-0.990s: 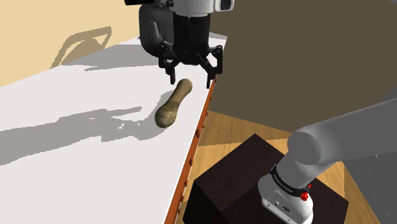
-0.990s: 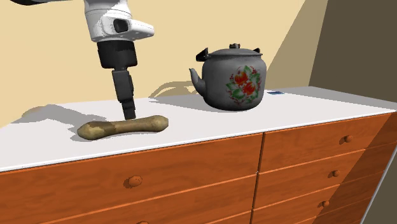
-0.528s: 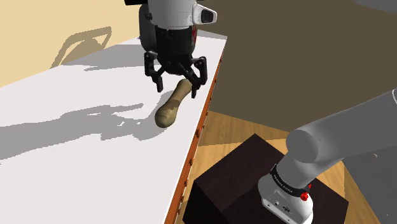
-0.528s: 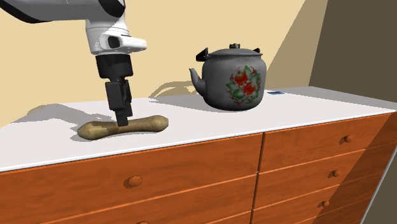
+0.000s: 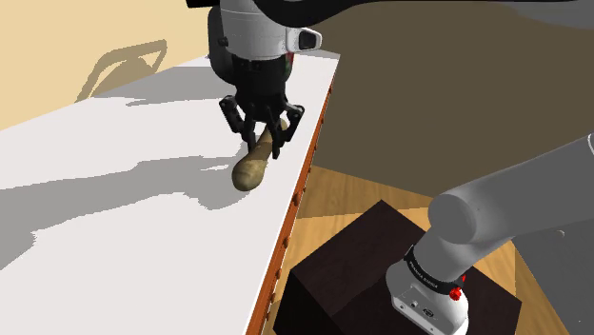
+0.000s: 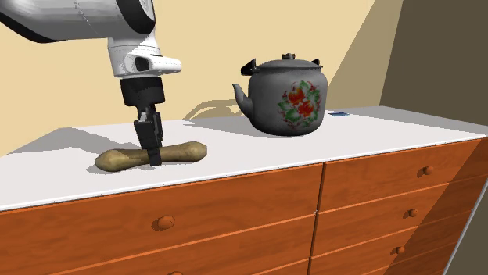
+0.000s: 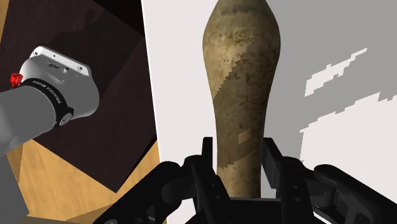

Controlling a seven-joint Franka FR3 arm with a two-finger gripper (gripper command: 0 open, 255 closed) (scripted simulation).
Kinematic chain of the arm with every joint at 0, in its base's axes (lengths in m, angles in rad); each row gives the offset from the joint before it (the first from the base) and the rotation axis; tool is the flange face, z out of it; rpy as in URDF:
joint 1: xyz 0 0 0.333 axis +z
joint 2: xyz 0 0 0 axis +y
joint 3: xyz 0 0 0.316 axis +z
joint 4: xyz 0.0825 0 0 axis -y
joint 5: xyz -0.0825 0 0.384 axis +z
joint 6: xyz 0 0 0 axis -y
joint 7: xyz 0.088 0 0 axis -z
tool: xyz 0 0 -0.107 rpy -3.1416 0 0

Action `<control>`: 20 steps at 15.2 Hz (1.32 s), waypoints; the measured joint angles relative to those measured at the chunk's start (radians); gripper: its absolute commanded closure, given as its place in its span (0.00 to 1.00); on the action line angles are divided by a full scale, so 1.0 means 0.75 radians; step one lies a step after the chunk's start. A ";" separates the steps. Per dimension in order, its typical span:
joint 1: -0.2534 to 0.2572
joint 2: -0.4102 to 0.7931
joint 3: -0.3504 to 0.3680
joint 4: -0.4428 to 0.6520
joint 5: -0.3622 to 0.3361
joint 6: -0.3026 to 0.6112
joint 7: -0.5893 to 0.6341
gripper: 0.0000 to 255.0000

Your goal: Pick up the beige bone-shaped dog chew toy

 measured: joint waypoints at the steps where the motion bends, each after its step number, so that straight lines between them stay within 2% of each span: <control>1: 0.000 0.000 0.000 0.000 0.000 0.000 0.000 1.00; 7: -0.001 0.003 0.001 0.008 -0.002 -0.006 0.002 1.00; 20: -0.028 0.045 -0.023 0.255 -0.044 -0.223 0.022 1.00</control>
